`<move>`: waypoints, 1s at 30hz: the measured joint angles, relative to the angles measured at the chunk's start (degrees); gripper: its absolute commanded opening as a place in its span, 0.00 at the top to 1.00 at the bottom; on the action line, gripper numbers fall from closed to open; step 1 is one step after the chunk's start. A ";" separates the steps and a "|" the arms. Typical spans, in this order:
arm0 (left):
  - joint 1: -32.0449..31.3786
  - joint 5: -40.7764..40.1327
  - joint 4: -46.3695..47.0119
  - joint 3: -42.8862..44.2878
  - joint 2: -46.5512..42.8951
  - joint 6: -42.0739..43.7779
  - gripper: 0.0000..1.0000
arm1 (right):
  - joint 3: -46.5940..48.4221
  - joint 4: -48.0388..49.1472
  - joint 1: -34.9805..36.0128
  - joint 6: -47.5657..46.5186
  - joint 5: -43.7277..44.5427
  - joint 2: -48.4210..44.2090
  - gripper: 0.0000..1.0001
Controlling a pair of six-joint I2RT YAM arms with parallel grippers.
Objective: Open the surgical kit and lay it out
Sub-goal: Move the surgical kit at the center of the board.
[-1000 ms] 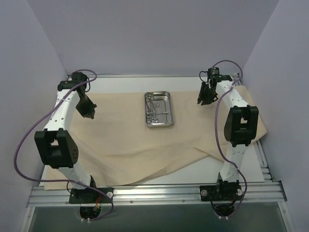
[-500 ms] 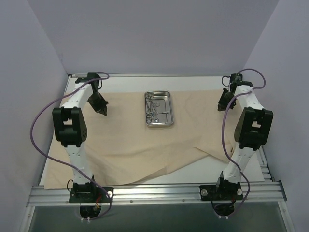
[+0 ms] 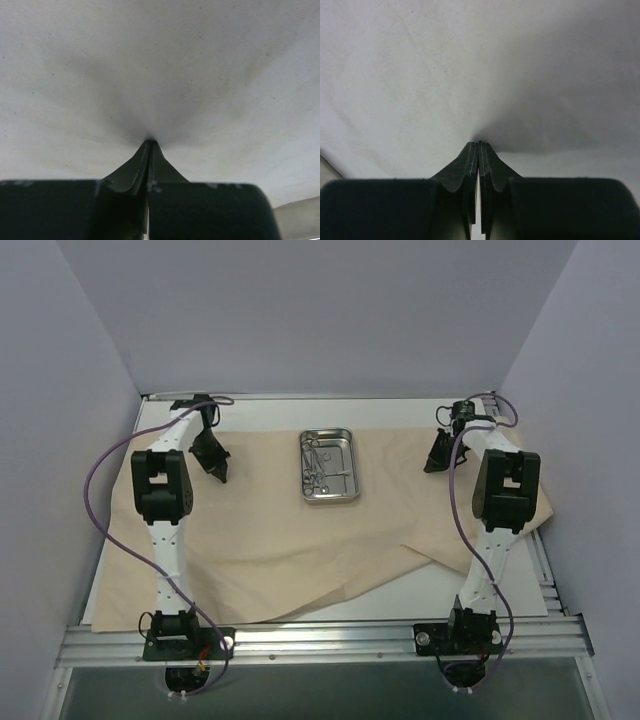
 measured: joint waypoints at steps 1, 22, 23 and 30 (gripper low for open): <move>0.00 -0.02 -0.57 2.01 1.49 0.15 0.98 | -0.48 0.79 0.04 0.55 -0.46 0.35 1.00; 5.42 14.95 -10.43 41.13 23.56 4.26 0.98 | 11.56 6.95 -0.24 9.27 -10.54 10.88 1.00; 5.73 15.96 -9.64 41.90 24.06 4.07 0.97 | 12.50 7.34 -0.26 9.68 -10.93 11.63 1.00; 6.56 22.93 -0.70 43.60 26.47 0.66 0.94 | 20.68 7.91 -0.48 11.13 -12.57 17.09 1.00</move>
